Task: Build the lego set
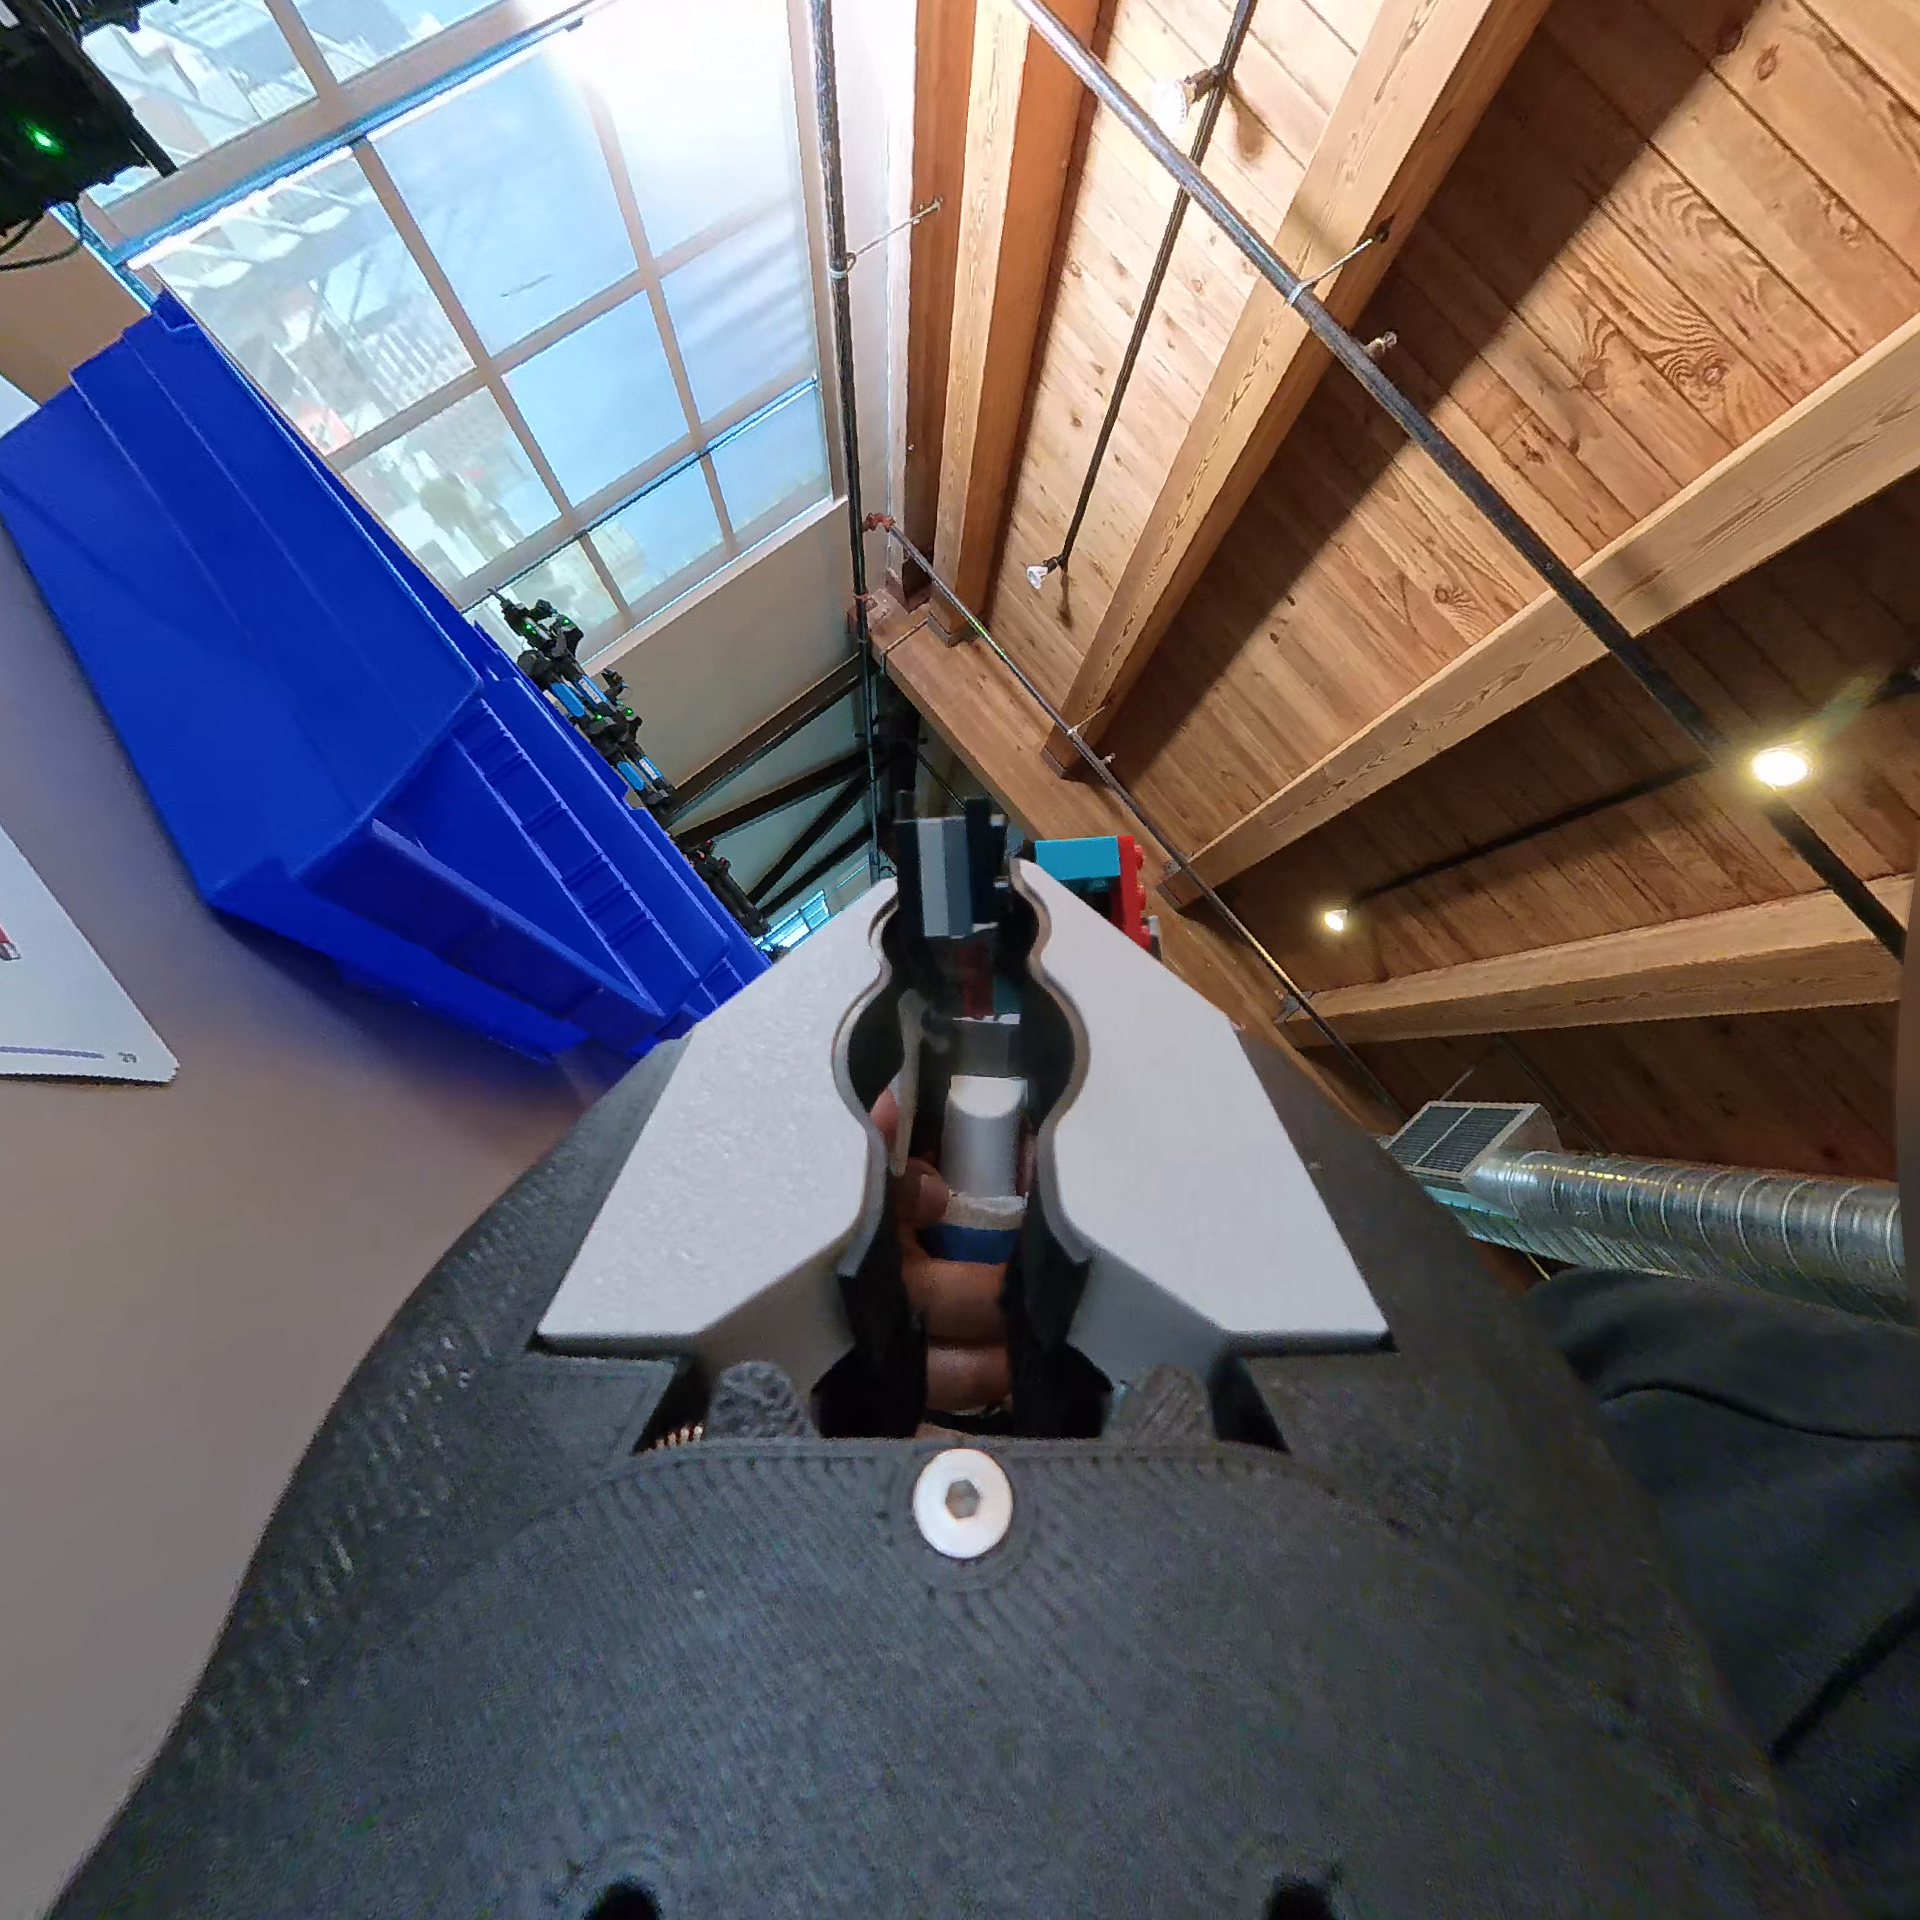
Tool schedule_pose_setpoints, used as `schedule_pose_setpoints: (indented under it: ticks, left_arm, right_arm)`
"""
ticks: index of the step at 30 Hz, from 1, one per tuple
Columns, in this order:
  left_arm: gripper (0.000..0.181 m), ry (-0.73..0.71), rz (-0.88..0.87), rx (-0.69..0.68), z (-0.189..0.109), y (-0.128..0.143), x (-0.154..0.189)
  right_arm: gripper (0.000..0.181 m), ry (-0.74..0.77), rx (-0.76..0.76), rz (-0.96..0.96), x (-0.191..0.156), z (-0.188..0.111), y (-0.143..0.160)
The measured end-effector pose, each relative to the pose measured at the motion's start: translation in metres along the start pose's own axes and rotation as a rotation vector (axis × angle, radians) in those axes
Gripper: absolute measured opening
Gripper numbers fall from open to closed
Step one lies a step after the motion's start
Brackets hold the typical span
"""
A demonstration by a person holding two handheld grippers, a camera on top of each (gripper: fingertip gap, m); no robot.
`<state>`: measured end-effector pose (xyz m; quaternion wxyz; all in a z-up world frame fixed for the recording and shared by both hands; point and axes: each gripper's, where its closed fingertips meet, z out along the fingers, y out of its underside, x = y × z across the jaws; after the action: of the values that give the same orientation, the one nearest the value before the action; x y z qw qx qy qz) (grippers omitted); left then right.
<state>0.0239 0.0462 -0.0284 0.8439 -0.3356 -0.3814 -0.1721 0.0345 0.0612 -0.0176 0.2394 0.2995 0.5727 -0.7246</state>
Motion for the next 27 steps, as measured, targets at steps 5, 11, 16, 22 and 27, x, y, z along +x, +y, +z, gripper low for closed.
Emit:
schedule_pose_setpoints:
  ticks: [5, 11, 16, 22, 27]
  left_arm:
    - [0.015, -0.059, -0.057, 0.054, -0.003, -0.006, -0.013]
    - [0.015, -0.157, -0.094, 0.050, -0.010, -0.006, -0.033]
    - [0.015, -0.169, -0.116, 0.017, -0.006, 0.003, -0.038]
    - [0.015, -0.183, -0.117, -0.035, 0.000, 0.015, -0.041]
    - [0.015, -0.191, -0.104, -0.034, -0.003, 0.012, -0.041]
  right_arm:
    - [0.078, 0.058, -0.042, -0.058, 0.009, -0.018, 0.001]
    - [0.061, 0.439, -0.042, -0.302, 0.064, -0.108, -0.010]
    - [0.041, 0.739, -0.332, -0.496, 0.109, -0.166, 0.023]
    - [0.030, 0.768, -0.546, -0.570, 0.133, -0.158, 0.045]
    - [0.024, 0.775, -0.663, -0.590, 0.146, -0.152, 0.054]
